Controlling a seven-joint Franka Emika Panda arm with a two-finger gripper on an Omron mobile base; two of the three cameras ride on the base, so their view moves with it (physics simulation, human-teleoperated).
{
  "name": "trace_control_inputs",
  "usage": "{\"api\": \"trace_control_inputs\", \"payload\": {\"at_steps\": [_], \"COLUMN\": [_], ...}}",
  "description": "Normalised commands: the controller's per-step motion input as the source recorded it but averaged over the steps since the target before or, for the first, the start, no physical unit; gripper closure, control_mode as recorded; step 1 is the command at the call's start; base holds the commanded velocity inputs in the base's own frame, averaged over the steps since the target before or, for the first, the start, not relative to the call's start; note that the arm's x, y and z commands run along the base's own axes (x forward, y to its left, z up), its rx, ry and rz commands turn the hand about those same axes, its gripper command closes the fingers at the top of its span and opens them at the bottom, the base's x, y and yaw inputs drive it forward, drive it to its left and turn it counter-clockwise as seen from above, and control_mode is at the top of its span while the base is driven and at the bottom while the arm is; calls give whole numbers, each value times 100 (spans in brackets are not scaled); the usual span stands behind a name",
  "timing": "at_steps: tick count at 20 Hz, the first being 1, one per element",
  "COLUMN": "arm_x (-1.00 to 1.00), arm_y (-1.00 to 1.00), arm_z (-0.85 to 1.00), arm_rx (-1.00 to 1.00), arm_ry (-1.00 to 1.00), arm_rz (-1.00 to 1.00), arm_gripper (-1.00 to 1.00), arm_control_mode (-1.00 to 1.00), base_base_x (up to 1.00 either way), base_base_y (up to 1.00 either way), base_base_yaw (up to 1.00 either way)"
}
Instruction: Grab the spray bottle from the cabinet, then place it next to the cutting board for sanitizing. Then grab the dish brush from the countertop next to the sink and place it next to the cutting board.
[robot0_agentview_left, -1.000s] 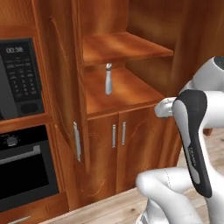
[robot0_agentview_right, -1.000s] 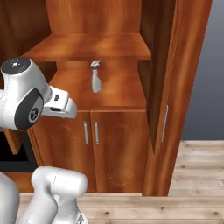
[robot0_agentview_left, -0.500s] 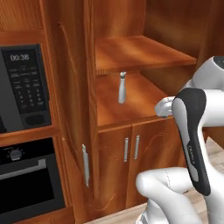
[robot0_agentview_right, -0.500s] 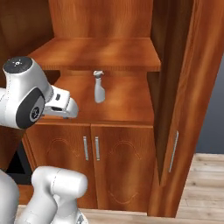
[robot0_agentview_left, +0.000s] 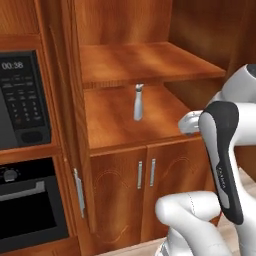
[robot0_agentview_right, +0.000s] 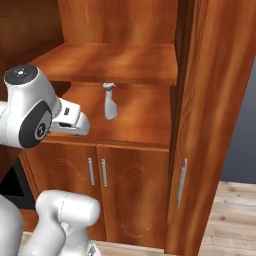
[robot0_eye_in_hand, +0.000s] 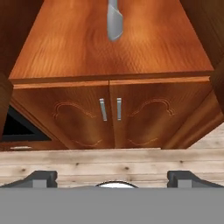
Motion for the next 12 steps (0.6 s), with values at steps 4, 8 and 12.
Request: {"api": "trace_control_inputs", "payload": {"at_steps": [4,8,12], "arm_x": [0,0,0], "arm_y": [0,0,0], "arm_z": [0,0,0], "arm_rx": [0,0,0], "arm_ry": [0,0,0], "arm_rz": [0,0,0], "arm_gripper": [-100,-100,-100], "arm_control_mode": [100,100,100], "base_base_x": [70,59,51], "base_base_y": [0,-9,-16], "base_base_yaw": [15,17,17]}}
